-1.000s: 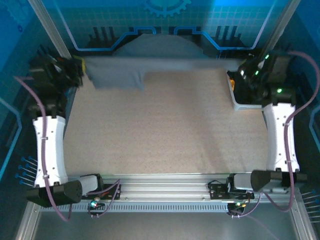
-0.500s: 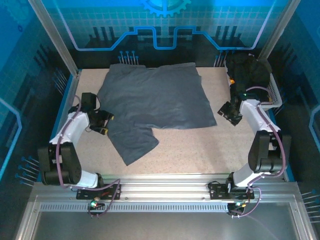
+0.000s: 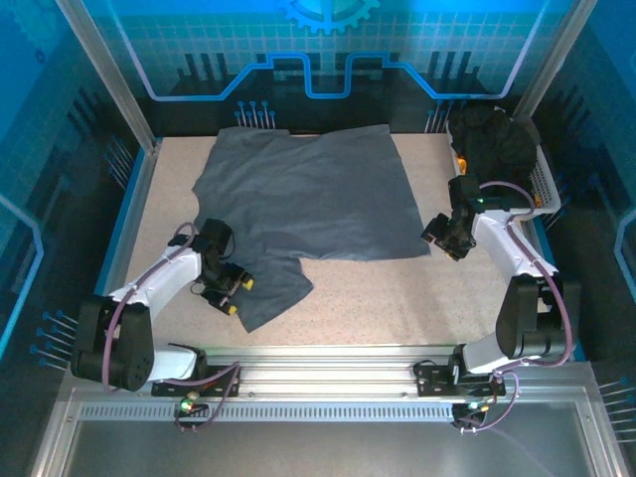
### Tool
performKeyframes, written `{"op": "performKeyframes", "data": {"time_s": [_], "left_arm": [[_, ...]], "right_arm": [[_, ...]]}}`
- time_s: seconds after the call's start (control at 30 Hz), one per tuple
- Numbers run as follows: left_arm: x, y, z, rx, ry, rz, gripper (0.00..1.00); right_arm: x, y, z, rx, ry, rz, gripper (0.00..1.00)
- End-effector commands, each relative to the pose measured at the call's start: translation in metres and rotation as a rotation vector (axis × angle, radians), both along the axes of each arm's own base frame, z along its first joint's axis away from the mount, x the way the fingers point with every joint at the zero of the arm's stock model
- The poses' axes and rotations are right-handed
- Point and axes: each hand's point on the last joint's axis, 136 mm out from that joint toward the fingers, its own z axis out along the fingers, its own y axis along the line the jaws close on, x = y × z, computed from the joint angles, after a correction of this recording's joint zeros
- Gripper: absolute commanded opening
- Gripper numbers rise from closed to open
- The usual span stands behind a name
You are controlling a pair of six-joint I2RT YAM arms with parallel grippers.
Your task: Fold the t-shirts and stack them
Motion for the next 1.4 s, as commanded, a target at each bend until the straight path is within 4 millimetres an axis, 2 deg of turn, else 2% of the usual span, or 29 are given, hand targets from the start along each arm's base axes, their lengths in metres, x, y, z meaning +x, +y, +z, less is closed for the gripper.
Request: {"op": "performKeyframes", "data": {"time_s": [0.0,0.1,0.2,0.27,0.37,0.4,0.53,0.67,0.9,1.07,1.27,1.33,1.37], "left_arm": [[-0.026,-0.009,-0.026,-0.031,0.127,0.070,0.62],[-0.032,-0.018,-0.055,-0.055,0.165,0.114,0.56],[-0.026,-0.015,-0.068,-0.026,0.148,0.135,0.44],[-0.020,-0.011,-0.067,0.002,0.129,0.139,0.28],[-0.018,-0.002,-0.055,0.054,0.110,0.118,0.03],[-0.021,0.002,-0.049,0.073,0.107,0.110,0.00],[-0.031,0.015,-0.024,0.132,0.076,0.097,0.00],[-0.041,0.028,-0.003,0.170,0.035,0.109,0.00],[-0.047,0.030,-0.002,0.132,0.012,0.143,0.00],[-0.046,0.030,-0.002,0.124,0.005,0.147,0.00],[-0.041,0.029,-0.002,0.120,0.002,0.138,0.00],[-0.038,0.028,-0.001,0.117,-0.001,0.131,0.00],[-0.036,0.028,-0.001,0.115,-0.003,0.127,0.00]], "right_arm": [[0.003,0.012,-0.004,0.041,-0.003,0.047,0.57],[0.008,0.016,-0.008,0.062,-0.005,0.052,0.57],[0.010,0.017,-0.014,0.066,-0.001,0.055,0.57],[0.012,0.016,-0.017,0.066,0.007,0.057,0.57],[0.010,0.013,-0.020,0.064,0.020,0.049,0.56],[0.009,0.011,-0.021,0.058,0.024,0.044,0.55],[0.002,0.002,-0.025,0.030,0.041,0.012,0.54],[-0.007,-0.002,-0.042,0.048,0.093,-0.037,0.54],[-0.006,0.002,-0.075,0.094,0.147,-0.061,0.50],[0.009,-0.003,-0.084,0.092,0.132,-0.043,0.45],[0.021,-0.005,-0.092,0.094,0.149,-0.033,0.33],[0.016,-0.004,-0.100,0.100,0.172,-0.045,0.24],[0.013,-0.005,-0.102,0.105,0.177,-0.056,0.15]]}}
